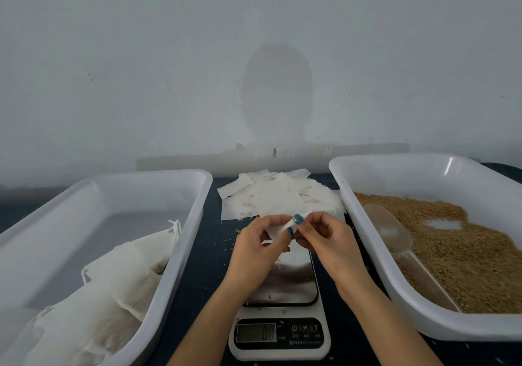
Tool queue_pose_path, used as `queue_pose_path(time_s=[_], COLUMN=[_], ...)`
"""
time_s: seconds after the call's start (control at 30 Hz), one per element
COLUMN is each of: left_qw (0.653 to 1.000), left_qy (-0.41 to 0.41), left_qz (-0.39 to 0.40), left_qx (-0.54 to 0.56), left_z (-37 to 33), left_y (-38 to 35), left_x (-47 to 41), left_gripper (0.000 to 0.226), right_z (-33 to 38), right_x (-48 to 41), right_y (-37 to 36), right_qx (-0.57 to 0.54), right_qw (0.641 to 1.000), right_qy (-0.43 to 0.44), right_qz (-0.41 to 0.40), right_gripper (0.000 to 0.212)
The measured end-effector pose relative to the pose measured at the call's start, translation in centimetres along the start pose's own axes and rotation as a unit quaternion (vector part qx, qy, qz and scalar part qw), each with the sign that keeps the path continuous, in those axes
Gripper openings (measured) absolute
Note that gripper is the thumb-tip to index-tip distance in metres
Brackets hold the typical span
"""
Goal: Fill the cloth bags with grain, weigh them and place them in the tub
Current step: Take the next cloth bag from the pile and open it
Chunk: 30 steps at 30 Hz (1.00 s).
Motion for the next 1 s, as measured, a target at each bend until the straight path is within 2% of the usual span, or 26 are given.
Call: queue_pose_path(time_s=[0.2, 0.33, 0.43, 0.5, 0.7, 0.83, 0.93, 1.0], left_qw=[1.000, 1.000, 0.999, 0.994, 0.943, 0.914, 0.939, 0.965], left_qy=[0.008, 0.008, 0.006, -0.005, -0.133, -0.196, -0.183, -0.141], left_qz=[-0.015, -0.020, -0.033, -0.063, -0.173, -0.160, -0.135, -0.142], left_qx=[0.010, -0.013, -0.036, -0.094, -0.251, -0.317, -0.257, -0.169], left_z=[0.2, 0.1, -0.1, -0.3, -3.3, -4.8, -5.0, -4.8], left_y=[0.3, 0.4, 0.6, 1.1, 2.9, 2.3, 2.2, 2.7], left_x=[0.1, 0.1, 0.2, 0.3, 1.3, 1.9, 1.7, 1.5], left_gripper=[0.008, 0.009, 0.012, 0.014, 0.026, 0.027, 0.018, 0.016], right_z=[0.7, 0.8, 0.9, 1.3, 3.0, 3.9, 5.9, 7.6], right_x=[0.2, 0.2, 0.2, 0.4, 1.6, 2.1, 2.9, 4.0], right_y=[-0.5, -0.4, 0.1, 0.4, 0.5, 0.1, 0.1, -0.1], right_qx=[0.050, 0.081, 0.109, 0.148, 0.255, 0.270, 0.279, 0.303], right_qw=[0.998, 0.994, 0.991, 0.983, 0.947, 0.937, 0.914, 0.878], right_qy=[0.045, 0.069, 0.082, 0.100, 0.168, 0.193, 0.270, 0.350], right_qz=[0.010, 0.005, -0.014, -0.035, -0.102, -0.109, -0.120, -0.121], right_gripper=[0.037, 0.015, 0.009, 0.008, 0.018, 0.027, 0.025, 0.014])
Point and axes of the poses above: each hand's wrist, its own x-axis away from the middle knuckle, its own y-axis out of the back of the hand, z = x × y, the point moved 8 cm from there along -x, towards the middle knuckle, and after that the axes turned 12 degrees about x, right-handed, at the moved point
